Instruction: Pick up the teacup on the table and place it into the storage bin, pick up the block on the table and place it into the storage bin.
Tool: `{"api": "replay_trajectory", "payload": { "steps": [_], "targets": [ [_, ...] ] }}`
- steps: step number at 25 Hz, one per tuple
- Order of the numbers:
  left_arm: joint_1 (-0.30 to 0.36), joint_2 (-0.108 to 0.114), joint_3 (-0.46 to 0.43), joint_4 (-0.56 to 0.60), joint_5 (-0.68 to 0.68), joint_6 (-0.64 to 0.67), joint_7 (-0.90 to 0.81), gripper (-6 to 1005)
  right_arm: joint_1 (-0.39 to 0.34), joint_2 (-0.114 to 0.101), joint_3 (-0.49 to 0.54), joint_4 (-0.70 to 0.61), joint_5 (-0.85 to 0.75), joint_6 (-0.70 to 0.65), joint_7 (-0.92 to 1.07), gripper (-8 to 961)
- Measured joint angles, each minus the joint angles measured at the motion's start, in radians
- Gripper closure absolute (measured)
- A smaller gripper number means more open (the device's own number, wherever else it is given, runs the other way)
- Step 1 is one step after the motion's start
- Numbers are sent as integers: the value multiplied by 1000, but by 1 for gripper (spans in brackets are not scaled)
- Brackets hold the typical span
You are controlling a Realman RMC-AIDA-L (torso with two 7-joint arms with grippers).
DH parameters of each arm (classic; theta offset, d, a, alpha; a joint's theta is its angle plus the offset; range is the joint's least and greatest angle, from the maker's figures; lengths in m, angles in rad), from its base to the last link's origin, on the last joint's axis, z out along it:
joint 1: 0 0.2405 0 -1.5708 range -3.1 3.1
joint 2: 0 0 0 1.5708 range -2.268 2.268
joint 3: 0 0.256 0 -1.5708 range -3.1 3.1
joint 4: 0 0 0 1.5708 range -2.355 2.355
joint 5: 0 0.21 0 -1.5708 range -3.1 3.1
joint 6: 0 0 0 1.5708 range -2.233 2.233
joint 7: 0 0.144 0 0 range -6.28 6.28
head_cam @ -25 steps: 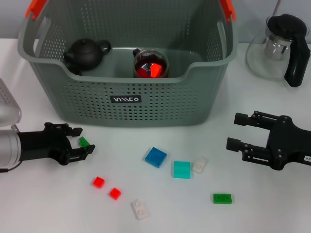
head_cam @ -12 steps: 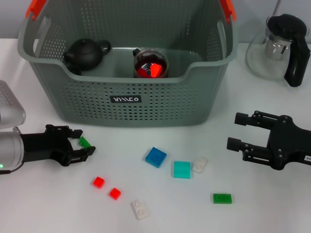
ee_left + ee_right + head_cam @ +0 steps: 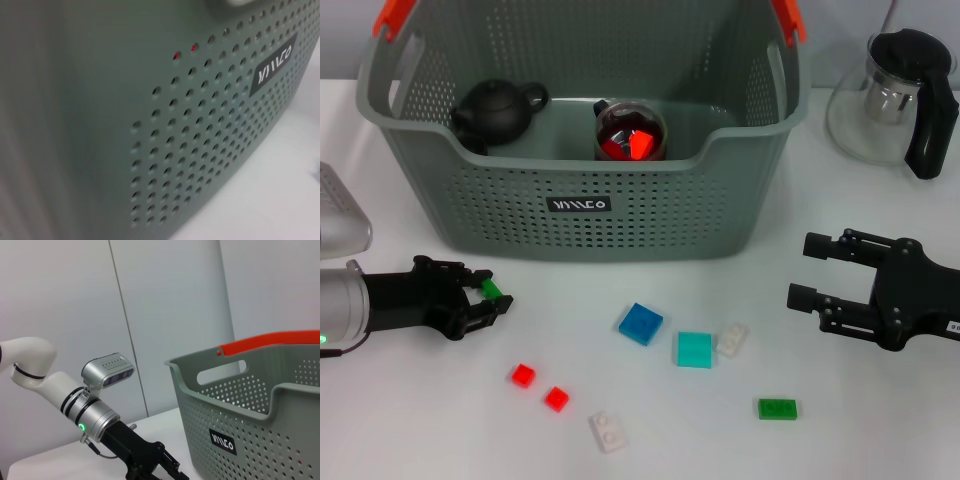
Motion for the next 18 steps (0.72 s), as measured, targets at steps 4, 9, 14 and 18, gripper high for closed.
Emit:
{"api": "replay_trajectory", "payload": {
  "steps": [4, 9, 14, 18],
  "targets": [
    [1, 3, -16, 21, -6, 62, 0, 570, 0, -1, 0, 0, 0, -1, 0, 220],
    [-5, 32, -135, 110, -29, 451, 20, 589, 0, -3, 0, 0, 0, -4, 0, 219],
    [-70, 72, -265, 90, -149, 773, -23, 589, 0, -2, 0, 0, 1, -14, 0, 219],
    [-119, 75, -278, 62, -384, 784, -162, 589, -6, 0, -1, -1, 0, -19, 0, 219]
  ]
}}
